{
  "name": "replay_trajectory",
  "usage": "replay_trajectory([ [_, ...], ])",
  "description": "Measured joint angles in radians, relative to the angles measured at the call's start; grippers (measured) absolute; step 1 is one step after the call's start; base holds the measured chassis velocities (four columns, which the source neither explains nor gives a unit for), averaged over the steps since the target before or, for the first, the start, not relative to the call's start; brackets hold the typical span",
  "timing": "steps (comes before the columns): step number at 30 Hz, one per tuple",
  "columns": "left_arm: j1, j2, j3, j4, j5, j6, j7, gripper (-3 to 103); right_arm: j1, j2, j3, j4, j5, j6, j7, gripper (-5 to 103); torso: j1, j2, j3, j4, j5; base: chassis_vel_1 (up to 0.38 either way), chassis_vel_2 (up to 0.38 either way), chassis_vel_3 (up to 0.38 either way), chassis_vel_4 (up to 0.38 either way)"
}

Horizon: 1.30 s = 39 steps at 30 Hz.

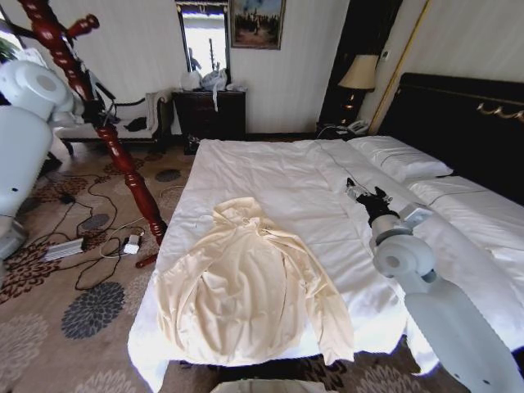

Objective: Pick up the clothes from the bed and hang them on the clothes hanger.

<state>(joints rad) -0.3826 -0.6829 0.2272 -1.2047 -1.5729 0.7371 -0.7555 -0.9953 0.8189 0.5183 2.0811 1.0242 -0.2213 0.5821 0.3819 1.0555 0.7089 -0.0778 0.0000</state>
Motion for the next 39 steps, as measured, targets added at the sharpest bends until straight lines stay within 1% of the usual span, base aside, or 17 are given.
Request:
replay_trajectory([
  [4,-0.009,0.004,0.0,-0.018,0.019,-0.008,0.04,21,0.004,0.001,-0.001,-0.004,0.0,0.0,0.002,100,0.0,0.0,0.0,0.0004,-0.0004,0.0,0.0,0.0,0.0],
  [8,-0.018,0.011,-0.005,-0.074,0.046,-0.055,0.111,21,0.004,0.009,-0.008,-0.008,-0.002,-0.002,0.003,100,0.0,0.0,0.0,0.0,0.0,0.0,0.0,0.0,0.0],
  [11,-0.018,0.016,-0.013,-0.12,0.034,-0.068,0.114,21,0.004,0.012,-0.009,-0.009,-0.005,-0.002,0.004,100,0.0,0.0,0.0,0.0,-0.0006,0.0,0.0,0.0,0.0],
  [13,-0.015,0.021,-0.019,-0.157,0.017,-0.069,0.108,21,0.002,0.013,-0.009,-0.009,-0.006,-0.002,0.004,100,0.0,0.0,0.0,0.0001,0.0005,0.0,0.0,0.0,0.0],
  [17,0.044,0.051,-0.052,-0.295,-0.037,-0.07,0.096,21,-0.003,0.014,-0.009,-0.013,-0.011,-0.002,0.005,100,0.0,0.0,0.0,-0.0006,0.0007,0.0,0.0,0.0,0.0],
  [19,0.055,0.056,-0.058,-0.311,-0.044,-0.07,0.096,21,-0.003,0.015,-0.009,-0.014,-0.012,-0.002,0.005,100,0.0,0.0,0.0,-0.0005,0.0005,0.0,0.0,0.0,0.0],
  [22,0.144,0.085,-0.108,-0.419,-0.088,-0.071,0.095,21,-0.006,0.019,-0.01,-0.025,-0.019,-0.001,0.005,100,0.0,0.0,0.0,0.0003,-0.0001,0.0,0.0,0.0,0.0],
  [24,0.165,0.09,-0.119,-0.439,-0.093,-0.072,0.096,21,-0.006,0.021,-0.012,-0.028,-0.021,0.0,0.005,100,0.0,0.0,0.0,0.0002,0.0,0.0,0.0,0.0,0.0],
  [25,0.233,0.106,-0.15,-0.498,-0.098,-0.081,0.094,21,-0.007,0.024,-0.02,-0.037,-0.021,0.001,0.007,100,0.0,0.0,0.0,-0.0003,0.0001,0.0,0.0,0.0,0.0],
  [27,0.294,0.124,-0.169,-0.551,-0.098,-0.094,0.097,21,-0.004,0.025,-0.033,-0.049,-0.021,0.003,0.011,100,0.0,0.0,0.0,-0.0003,0.0,0.0,0.0,0.0,0.0],
  [28,0.374,0.142,-0.195,-0.602,-0.097,-0.111,0.108,21,0.006,0.025,-0.056,-0.072,-0.02,0.009,0.011,100,0.0,0.0,0.0,-0.0003,0.0004,0.0,0.0,0.0,0.0],
  [29,0.374,0.142,-0.195,-0.602,-0.097,-0.111,0.108,21,0.006,0.025,-0.056,-0.072,-0.02,0.009,0.011,100,0.0,0.0,0.0,-0.0003,0.0004,0.0,0.0,0.0,0.0],
  [31,0.52,0.161,-0.246,-0.656,-0.088,-0.149,0.143,21,0.04,0.023,-0.119,-0.125,-0.025,0.041,-0.014,100,0.0,0.0,0.0,-0.0001,-0.0004,0.0,0.0,0.0,0.0],
  [32,0.52,0.161,-0.246,-0.656,-0.088,-0.149,0.143,21,0.04,0.023,-0.119,-0.125,-0.025,0.041,-0.014,100,0.0,0.0,0.0,-0.0001,-0.0004,0.0,0.0,0.0,0.0],
  [36,0.745,0.144,-0.321,-0.73,-0.039,-0.231,0.247,21,0.159,0.03,-0.283,-0.251,-0.037,0.149,-0.154,100,0.0,0.0,0.0,0.0012,0.0002,0.0,0.0,0.0,0.0],
  [37,0.745,0.144,-0.321,-0.73,-0.039,-0.231,0.247,21,0.159,0.03,-0.283,-0.251,-0.037,0.149,-0.154,100,0.0,0.0,0.0,0.0012,0.0002,0.0,0.0,0.0,0.0],
  [39,0.774,0.084,-0.309,-0.728,-0.013,-0.253,0.274,21,0.17,0.029,-0.313,-0.286,-0.032,0.166,-0.194,100,0.0,0.0,0.0,0.0014,-0.0002,0.0,0.0,0.0,0.0],
])
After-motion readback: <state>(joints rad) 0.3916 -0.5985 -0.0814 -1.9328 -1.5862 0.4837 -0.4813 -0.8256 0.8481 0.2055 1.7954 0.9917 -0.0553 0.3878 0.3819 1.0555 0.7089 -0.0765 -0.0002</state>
